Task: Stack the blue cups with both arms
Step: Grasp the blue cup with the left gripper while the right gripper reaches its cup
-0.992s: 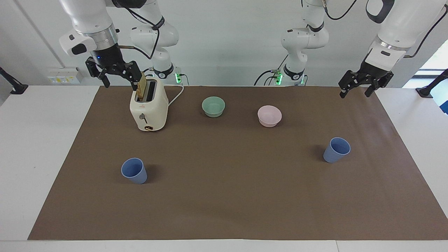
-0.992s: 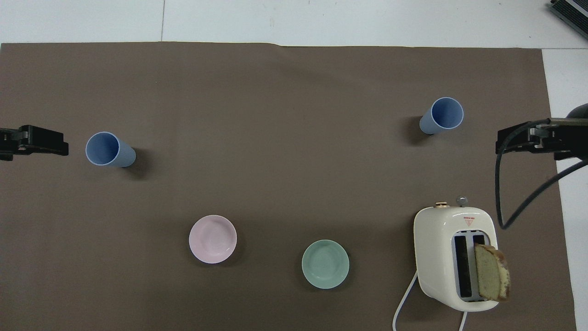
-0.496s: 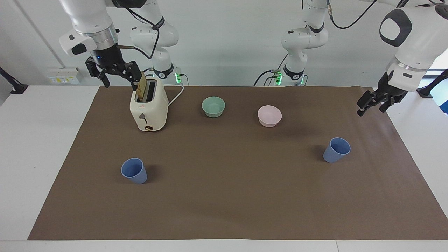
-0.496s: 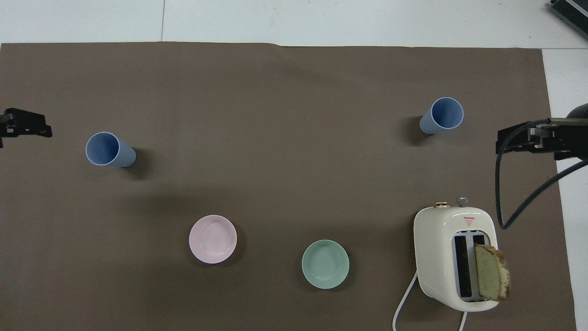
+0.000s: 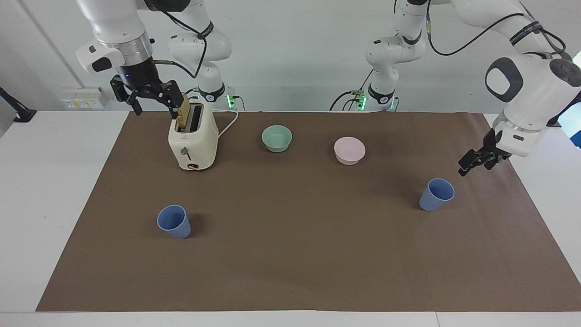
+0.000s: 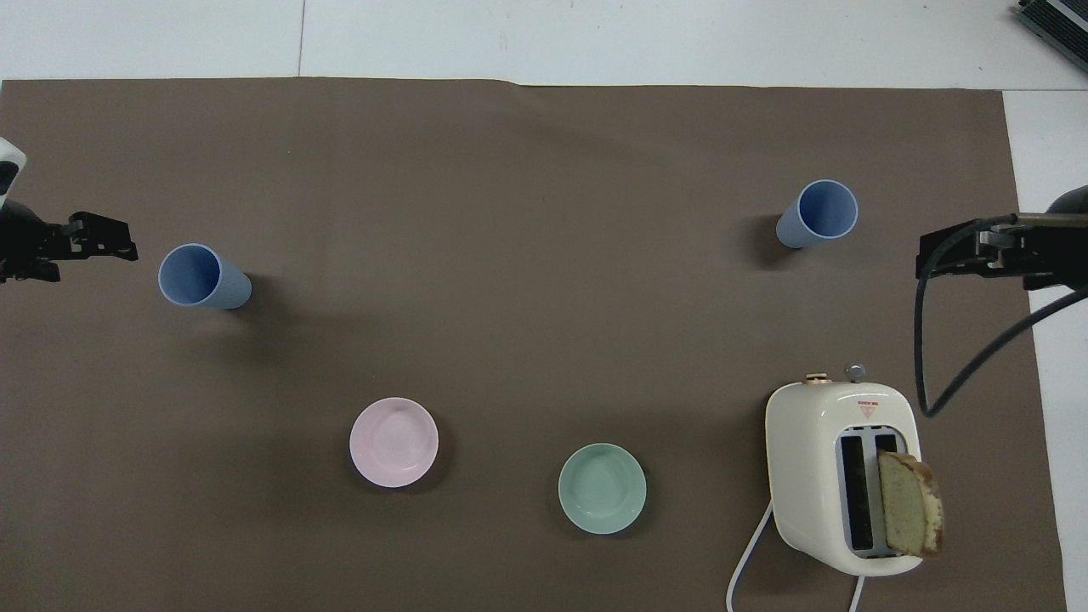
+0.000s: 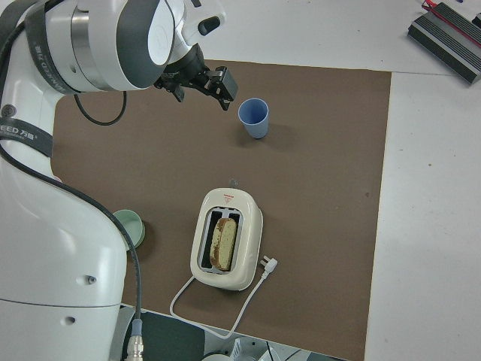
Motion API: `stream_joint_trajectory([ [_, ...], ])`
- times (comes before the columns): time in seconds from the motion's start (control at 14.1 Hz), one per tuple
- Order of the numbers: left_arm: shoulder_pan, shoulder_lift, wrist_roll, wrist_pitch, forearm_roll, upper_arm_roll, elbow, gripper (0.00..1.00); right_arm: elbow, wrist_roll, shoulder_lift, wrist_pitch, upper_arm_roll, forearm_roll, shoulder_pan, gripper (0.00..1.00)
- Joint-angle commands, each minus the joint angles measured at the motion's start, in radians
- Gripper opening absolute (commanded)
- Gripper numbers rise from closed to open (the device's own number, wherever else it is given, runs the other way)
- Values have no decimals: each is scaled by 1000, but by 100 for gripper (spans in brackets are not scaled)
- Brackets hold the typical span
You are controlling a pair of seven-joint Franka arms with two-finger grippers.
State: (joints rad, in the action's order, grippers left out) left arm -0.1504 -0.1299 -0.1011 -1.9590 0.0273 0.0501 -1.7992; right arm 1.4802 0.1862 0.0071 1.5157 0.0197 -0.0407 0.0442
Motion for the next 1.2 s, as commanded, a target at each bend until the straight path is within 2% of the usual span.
stream_joint_trajectory([
  [0.0,-6,-36,-34,-111,6,10,-71,100,-12,-19,16,23,2,24,-18,100],
  [0.21,2,-66,-71,-146,6,11,-83,100,-11,-36,34,52,2,19,-35,100],
  [0.64,6,-40,-106,-158,6,11,-154,100,5,-91,131,190,0,5,-56,100],
  [0.85,6,-25,-112,-169,6,11,-184,100,90,-105,140,303,2,10,-86,100],
  [1.06,14,-45,-132,-198,6,13,-187,62,121,-129,194,389,2,12,-110,100],
  [1.13,28,-45,-140,-204,6,13,-187,42,121,-128,208,415,2,13,-113,100],
])
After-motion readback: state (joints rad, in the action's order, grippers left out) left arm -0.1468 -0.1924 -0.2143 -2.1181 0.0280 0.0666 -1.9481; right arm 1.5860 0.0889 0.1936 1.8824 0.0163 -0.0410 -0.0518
